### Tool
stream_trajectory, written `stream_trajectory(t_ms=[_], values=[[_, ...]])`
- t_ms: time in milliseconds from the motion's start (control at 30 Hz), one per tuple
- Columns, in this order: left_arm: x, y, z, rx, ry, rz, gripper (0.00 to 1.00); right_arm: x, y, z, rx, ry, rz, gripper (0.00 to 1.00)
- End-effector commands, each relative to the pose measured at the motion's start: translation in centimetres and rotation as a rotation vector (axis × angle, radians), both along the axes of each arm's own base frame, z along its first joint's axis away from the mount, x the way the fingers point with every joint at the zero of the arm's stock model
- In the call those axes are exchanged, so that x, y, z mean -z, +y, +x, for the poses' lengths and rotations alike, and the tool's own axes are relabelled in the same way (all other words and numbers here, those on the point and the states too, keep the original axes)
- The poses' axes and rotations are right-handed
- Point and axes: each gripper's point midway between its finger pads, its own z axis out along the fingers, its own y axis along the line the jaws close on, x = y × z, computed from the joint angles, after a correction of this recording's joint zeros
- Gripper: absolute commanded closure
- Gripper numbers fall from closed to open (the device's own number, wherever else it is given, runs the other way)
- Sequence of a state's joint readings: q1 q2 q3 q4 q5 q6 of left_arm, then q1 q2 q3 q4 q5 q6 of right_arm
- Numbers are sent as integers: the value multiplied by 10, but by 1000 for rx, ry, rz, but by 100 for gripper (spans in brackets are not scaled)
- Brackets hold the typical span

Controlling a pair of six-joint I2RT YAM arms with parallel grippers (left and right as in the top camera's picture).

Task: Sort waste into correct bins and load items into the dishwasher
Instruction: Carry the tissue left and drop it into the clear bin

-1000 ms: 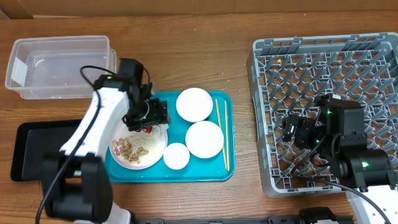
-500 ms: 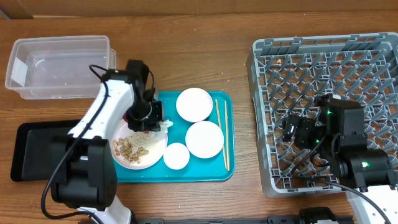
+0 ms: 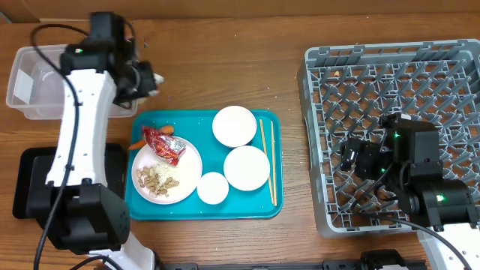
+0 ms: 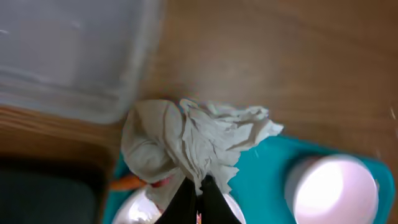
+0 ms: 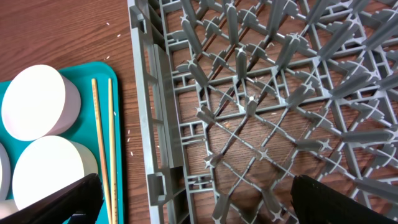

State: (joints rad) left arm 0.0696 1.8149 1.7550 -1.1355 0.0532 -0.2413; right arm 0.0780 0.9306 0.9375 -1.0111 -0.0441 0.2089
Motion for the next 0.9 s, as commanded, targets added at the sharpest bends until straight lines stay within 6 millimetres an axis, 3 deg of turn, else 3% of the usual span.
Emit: stream_trajectory(t_ms=[0,100,133,200,333,400,533,700,867], values=[[-21,47,15,-164,-103,92,96,-14,-3,5,10,-42,-7,0],[-26,65,27,-202,-162,103,96,-14,-3,5,9,-42,-7,0],[-28,70,30,-213,-178,105,92,-14,-3,5,10,-42,-7,0],[-32,82,35,-238,-210,110,69,-14,-3,5,9,-41,-7,0],[-33,91,35,-256,-216,111,51,-14,-3,5,9,-41,-7,0],[-30,89,31,-252,-198,99,50,-14,-3,5,9,-40,-7,0],[-15,56,11,-182,-89,-29,53,-14,-3,5,10,-42,-7,0],[9,10,-46,-115,182,-119,55,-13,-3,6,9,-37,-7,0],[40,-13,-84,-97,364,-109,54,-9,-3,7,9,-22,-8,0]])
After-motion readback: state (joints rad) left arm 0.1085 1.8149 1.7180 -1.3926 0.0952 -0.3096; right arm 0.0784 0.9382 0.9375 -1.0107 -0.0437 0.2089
